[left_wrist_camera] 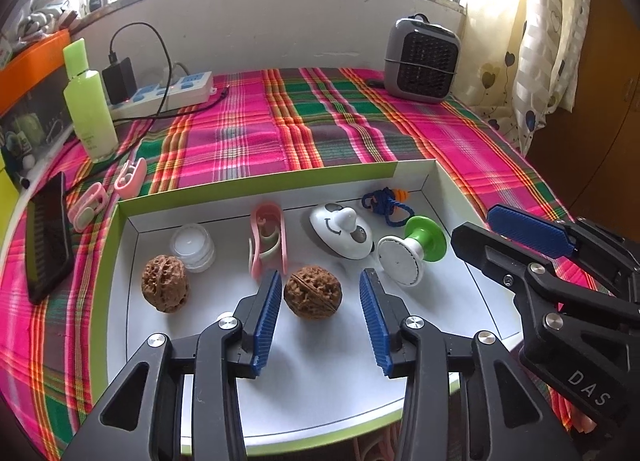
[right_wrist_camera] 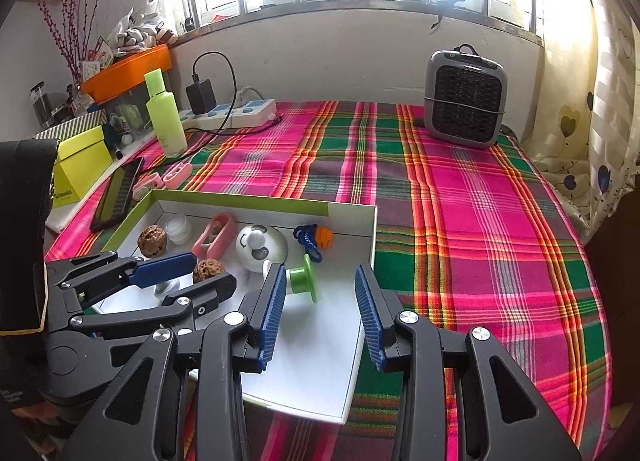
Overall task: Organize objects
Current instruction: 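Lower both grippers into the box and open them to release walnut and spool, then withdraw both open grippers from the box toward the pink clip and black remote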
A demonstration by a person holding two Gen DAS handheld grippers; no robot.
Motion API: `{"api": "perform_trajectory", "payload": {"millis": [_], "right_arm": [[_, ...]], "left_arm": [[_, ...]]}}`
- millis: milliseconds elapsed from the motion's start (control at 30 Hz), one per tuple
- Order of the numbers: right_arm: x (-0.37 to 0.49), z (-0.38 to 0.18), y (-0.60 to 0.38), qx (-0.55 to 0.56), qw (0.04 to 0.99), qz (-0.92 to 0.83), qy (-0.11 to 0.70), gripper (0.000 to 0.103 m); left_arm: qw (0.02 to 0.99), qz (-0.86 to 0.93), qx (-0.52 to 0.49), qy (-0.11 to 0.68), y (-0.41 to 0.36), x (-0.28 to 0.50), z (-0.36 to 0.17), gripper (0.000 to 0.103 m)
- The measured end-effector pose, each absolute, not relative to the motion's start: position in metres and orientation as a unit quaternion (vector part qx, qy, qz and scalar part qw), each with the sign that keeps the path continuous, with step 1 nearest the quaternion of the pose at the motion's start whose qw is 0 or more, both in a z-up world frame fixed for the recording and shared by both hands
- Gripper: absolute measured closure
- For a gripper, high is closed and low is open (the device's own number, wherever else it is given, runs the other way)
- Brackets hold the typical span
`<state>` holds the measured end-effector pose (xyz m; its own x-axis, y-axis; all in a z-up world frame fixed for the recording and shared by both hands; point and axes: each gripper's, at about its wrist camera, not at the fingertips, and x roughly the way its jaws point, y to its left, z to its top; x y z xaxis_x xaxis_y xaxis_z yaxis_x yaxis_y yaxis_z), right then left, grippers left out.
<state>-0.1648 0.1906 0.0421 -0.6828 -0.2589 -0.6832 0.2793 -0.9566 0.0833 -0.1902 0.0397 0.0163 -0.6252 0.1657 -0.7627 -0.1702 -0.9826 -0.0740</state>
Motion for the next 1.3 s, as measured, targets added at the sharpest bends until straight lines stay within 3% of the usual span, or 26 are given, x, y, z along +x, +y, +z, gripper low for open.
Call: {"api": "perform_trajectory", "payload": {"millis": [1300], "right_arm": [[-0.086,0.052,0.169,0.357,0.165,-0.919,0.008,0.066]], "left_arm": [[0.075,0.92,-0.383,-0.026,-0.002,-0.103,0.048,0.063]]}}
